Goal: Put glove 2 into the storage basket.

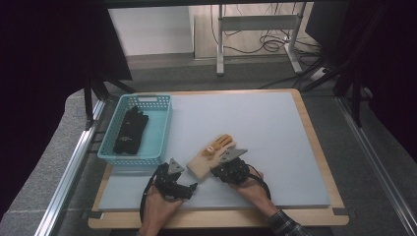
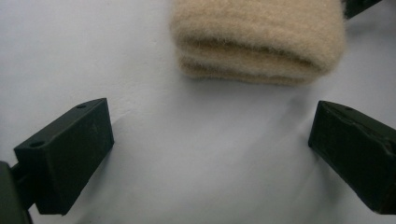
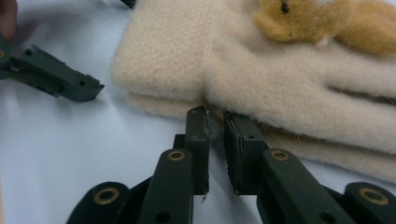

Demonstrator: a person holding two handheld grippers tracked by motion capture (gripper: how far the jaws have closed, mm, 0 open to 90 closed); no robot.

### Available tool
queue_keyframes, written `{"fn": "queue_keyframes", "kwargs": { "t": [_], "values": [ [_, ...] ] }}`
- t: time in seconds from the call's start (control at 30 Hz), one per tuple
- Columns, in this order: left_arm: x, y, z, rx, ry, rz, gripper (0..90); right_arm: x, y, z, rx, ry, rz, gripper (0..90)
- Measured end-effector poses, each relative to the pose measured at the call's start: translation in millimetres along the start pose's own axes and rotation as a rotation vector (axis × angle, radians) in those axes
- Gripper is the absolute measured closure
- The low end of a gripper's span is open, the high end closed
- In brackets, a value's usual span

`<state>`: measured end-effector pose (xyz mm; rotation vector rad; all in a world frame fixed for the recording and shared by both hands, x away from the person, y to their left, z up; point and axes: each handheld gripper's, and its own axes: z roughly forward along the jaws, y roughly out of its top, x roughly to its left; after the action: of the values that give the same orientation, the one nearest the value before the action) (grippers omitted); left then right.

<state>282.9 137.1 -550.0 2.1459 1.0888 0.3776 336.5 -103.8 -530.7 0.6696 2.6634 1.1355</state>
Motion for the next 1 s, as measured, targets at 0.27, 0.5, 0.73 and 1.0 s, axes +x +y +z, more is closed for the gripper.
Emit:
{"fn": "queue_keyframes", "kwargs": {
  "t": [0.27,0.5,0.73,1.0],
  "values": [
    [0.0,0.0,0.2,0.0,-0.001,0.001,0.2,-4.0,-6.9,-19.4,-0.027,-0.029,0.005,71.4],
    [-0.2,0.0,0.3,-0.002,0.0,-0.001,0.2,-11.0,-13.9,-36.0,-0.042,-0.069,0.015,63.4],
    [-0.1,0.0,0.3,-0.001,0.0,-0.001,0.2,-19.0,-23.9,-50.0,-0.041,-0.107,0.028,53.2],
    [0.0,0.0,0.2,0.001,0.0,0.001,0.2,-34.1,-37.1,-69.6,-0.058,-0.146,0.072,34.3]
  ]
}}
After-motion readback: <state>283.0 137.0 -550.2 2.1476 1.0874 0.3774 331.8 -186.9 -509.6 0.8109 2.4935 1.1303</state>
